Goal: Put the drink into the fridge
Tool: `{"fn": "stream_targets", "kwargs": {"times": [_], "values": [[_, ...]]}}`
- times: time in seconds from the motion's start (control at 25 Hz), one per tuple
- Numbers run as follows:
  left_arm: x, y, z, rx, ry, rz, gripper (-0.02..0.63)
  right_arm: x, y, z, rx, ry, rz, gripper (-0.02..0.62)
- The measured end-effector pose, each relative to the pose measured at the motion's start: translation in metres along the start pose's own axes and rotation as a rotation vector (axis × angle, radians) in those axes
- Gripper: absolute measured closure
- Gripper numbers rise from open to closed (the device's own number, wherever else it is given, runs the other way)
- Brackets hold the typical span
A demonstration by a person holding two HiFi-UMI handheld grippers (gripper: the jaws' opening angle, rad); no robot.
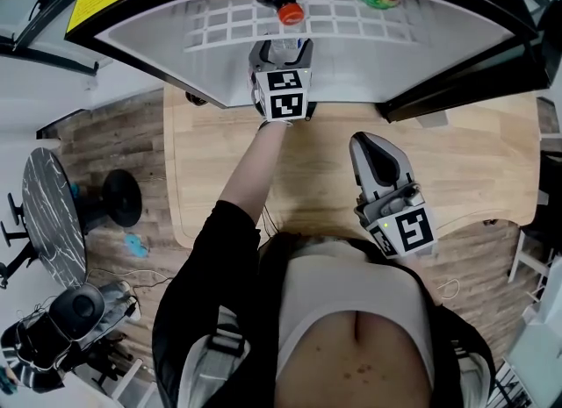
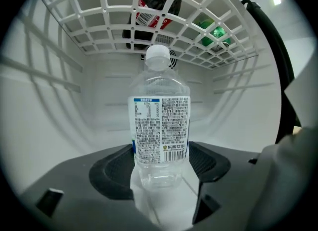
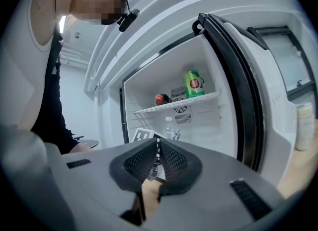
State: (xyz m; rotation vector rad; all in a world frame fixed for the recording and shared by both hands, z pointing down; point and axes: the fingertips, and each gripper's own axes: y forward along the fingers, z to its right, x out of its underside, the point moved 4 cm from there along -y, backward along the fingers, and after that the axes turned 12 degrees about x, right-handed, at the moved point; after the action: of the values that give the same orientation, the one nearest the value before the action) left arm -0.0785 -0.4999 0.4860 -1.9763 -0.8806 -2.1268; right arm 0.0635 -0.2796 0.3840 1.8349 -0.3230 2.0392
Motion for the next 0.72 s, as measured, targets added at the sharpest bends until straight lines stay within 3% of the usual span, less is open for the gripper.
{"fn": "stream_targets", "kwargs": {"times": [0.44,0.6,0.72], "values": [[-0.012,-0.028,0.014,-0.022,0.058,0.033,0.262,-0.005,-0.001,0.001,-0.004,0.011,0.018,0.558],[-0.018,-0.039,0.019,-0.02,0.021,0.075,0.315,-0.005,-0.002,0.005,-0.002,0.011,0.021,0.558],[-0.025,-0.049,0.022,-0.031,0.048,0.095,0.321,-0.006,-0.003,0.005,-0.006,0.013,0.026,0.558]]}}
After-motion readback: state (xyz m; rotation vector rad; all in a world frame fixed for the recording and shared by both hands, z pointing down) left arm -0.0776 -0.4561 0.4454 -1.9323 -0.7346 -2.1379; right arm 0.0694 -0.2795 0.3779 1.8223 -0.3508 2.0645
